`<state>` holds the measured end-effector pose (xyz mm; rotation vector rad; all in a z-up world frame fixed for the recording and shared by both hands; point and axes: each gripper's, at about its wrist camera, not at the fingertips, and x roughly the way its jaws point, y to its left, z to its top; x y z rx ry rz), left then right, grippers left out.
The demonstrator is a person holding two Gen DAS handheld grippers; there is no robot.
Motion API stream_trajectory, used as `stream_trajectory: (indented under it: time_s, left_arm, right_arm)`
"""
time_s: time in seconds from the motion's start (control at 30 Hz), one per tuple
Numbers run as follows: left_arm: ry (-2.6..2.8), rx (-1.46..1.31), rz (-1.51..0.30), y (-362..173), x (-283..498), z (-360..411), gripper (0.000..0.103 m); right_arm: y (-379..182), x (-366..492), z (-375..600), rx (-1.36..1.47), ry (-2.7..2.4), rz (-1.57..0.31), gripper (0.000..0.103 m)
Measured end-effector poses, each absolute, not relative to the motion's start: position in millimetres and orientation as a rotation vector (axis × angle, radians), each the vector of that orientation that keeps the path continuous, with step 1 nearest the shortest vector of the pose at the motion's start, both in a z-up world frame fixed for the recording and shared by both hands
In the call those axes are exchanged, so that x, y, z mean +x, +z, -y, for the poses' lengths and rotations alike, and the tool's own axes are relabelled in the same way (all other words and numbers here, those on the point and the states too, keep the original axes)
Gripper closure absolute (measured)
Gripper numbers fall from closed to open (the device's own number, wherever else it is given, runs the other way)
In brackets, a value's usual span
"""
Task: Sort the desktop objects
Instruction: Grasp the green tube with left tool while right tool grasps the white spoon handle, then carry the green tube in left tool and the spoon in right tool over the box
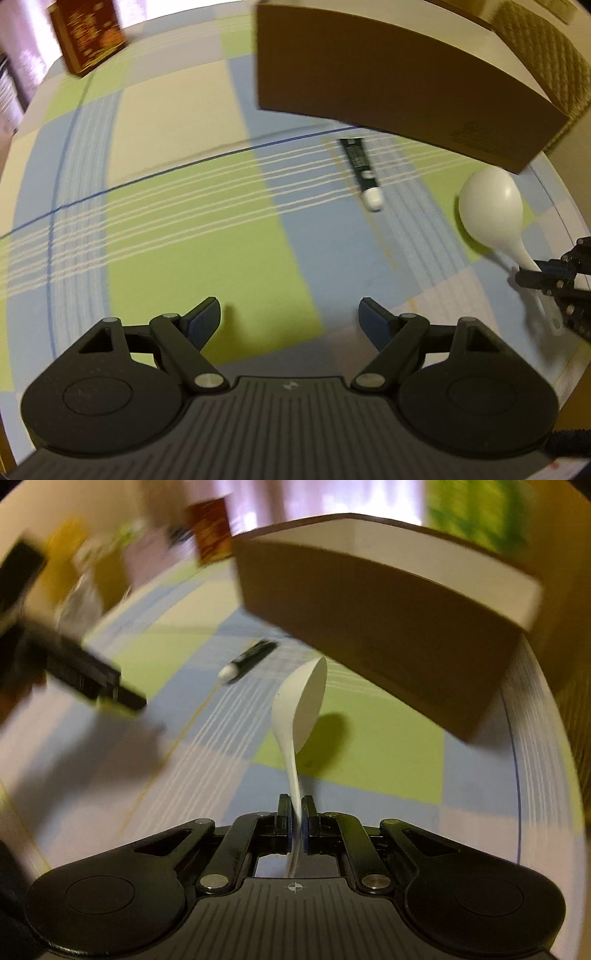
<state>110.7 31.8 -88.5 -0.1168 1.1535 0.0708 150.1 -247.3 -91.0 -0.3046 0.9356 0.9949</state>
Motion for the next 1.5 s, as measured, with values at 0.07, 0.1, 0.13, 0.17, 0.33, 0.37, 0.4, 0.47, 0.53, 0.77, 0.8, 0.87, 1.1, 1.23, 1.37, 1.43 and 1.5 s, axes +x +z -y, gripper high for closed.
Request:
stream_trajectory:
  time_s: [0.07,0.1,0.13,0.17,0.33,0.37,0.4,0.47,0.53,0.77,0.8,0.87,1.1,1.23,1.37,1.43,1.5]
  left_arm:
    - [0.047,-0.102,-1.148,-88.1,117.6,-23.7,0.024]
    - [0.037,-0.095,-1.145,-88.4,121.1,-20.4,0.024]
    - [0.026,-0.086,-1.140,-88.2,124.6,-17.4,0.024]
    - [0.016,-0.076,-1.136,-88.0,127.9,-13.8,0.024]
    - [-0.021,-0.050,-1.103,-86.8,143.0,-0.2,0.025]
    - [-0.029,-0.044,-1.094,-86.8,146.4,2.2,0.025]
    - [-0.036,-0.039,-1.086,-87.0,149.6,4.2,0.025]
    - [-0.054,-0.031,-1.064,-88.0,157.2,7.9,0.028]
    - [-0.070,-0.025,-1.051,-90.3,166.0,9.8,0.032]
    - [-0.090,-0.009,-1.030,-105.7,197.6,11.4,0.053]
    - [-0.088,-0.014,-1.037,-108.6,201.1,10.6,0.056]
    - [-0.084,-0.027,-1.052,-114.9,208.1,8.1,0.067]
    - [-0.122,-0.020,-1.049,-114.6,206.6,7.7,0.091]
    - [-0.132,-0.034,-1.059,-112.6,191.3,7.1,0.091]
    - [-0.133,-0.054,-1.061,-107.0,178.3,5.0,0.091]
    - [-0.131,-0.063,-1.056,-101.8,172.3,4.2,0.091]
    - [-0.130,-0.069,-1.052,-96.6,168.4,5.5,0.091]
  right_arm:
    - [-86.9,155.6,257.4,-0.212,0.984,-0.957,0.101]
    - [-85.2,156.9,261.5,-0.186,0.978,-0.962,0.101]
    - [-83.6,157.6,264.8,-0.161,0.971,-0.968,0.101]
    - [-80.7,160.0,268.8,-0.140,0.963,-0.974,0.101]
    - [-77.4,164.5,284.0,-0.058,0.931,-1.006,0.101]
    - [-77.3,165.6,286.7,-0.037,0.921,-1.011,0.101]
    - [-78.2,167.5,288.8,-0.022,0.911,-1.014,0.101]
    - [-77.5,168.9,293.7,0.006,0.895,-1.021,0.101]
    - [-77.3,169.8,295.3,0.014,0.880,-1.021,0.101]
    - [-78.1,169.6,303.8,0.047,0.845,-1.018,0.101]
    - [-78.6,169.7,304.4,0.050,0.843,-1.017,0.101]
    - [-78.4,168.9,305.5,0.061,0.839,-1.021,0.101]
    - [-77.0,172.0,310.3,0.193,0.851,-1.062,0.101]
    - [-69.5,172.8,310.0,0.263,0.885,-1.065,0.101]
    - [-66.5,174.9,309.1,0.330,0.901,-1.078,0.102]
    - [-66.6,176.2,308.8,0.366,0.905,-1.089,0.102]
    - [-66.3,177.8,309.2,0.409,0.907,-1.101,0.102]
